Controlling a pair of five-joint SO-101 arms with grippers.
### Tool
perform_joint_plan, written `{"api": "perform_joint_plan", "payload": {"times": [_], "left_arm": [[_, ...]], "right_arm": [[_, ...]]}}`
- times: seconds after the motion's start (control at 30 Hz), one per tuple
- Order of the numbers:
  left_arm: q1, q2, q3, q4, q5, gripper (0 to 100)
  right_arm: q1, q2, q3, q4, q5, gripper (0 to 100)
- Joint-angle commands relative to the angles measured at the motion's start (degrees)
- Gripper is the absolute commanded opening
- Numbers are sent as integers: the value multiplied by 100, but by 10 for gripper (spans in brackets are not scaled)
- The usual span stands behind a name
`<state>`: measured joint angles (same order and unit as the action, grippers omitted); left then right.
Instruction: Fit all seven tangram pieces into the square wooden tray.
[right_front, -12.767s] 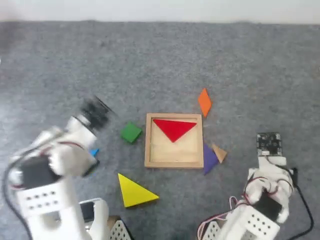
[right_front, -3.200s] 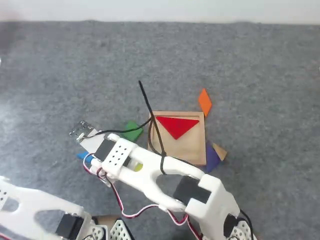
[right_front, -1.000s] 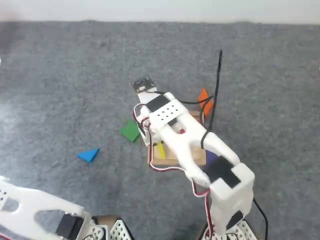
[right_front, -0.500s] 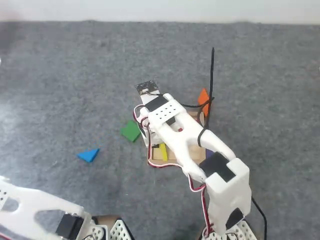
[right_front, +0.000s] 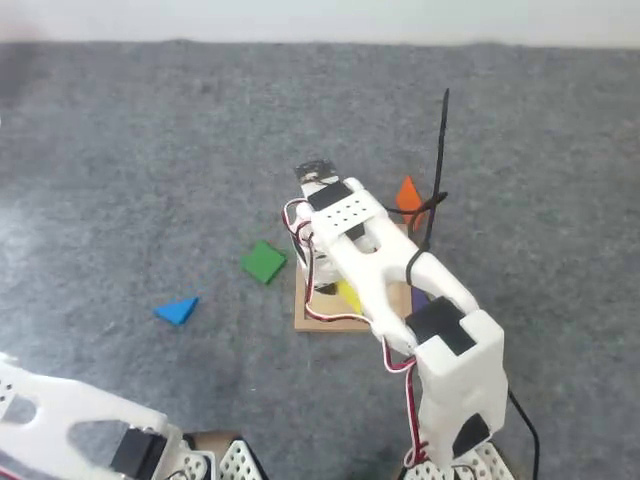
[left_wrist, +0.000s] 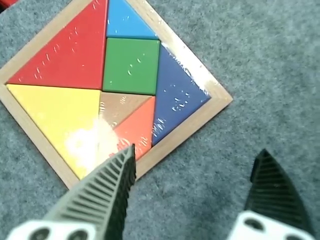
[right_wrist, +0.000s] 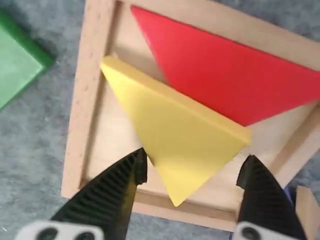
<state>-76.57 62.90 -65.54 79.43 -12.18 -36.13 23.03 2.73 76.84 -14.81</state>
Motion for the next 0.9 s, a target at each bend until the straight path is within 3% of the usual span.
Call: {"api": "perform_joint_plan", "payload": {"times": [0.0,0.5,0.63,0.87], "left_arm": [[70,-141,-224,18,-26,356],[105,-114,-224,18,-26,356],[105,-114,-224,18,-26,356],[237,-185,-277,229,-53,356]], "right_arm": [[101,-110,-352,66,-44,296],[-1481,-154,-527,-136,-35,296],[-1455,-215,-580,-66,0,296],[-796,-1341,-659,4,853,296]]}}
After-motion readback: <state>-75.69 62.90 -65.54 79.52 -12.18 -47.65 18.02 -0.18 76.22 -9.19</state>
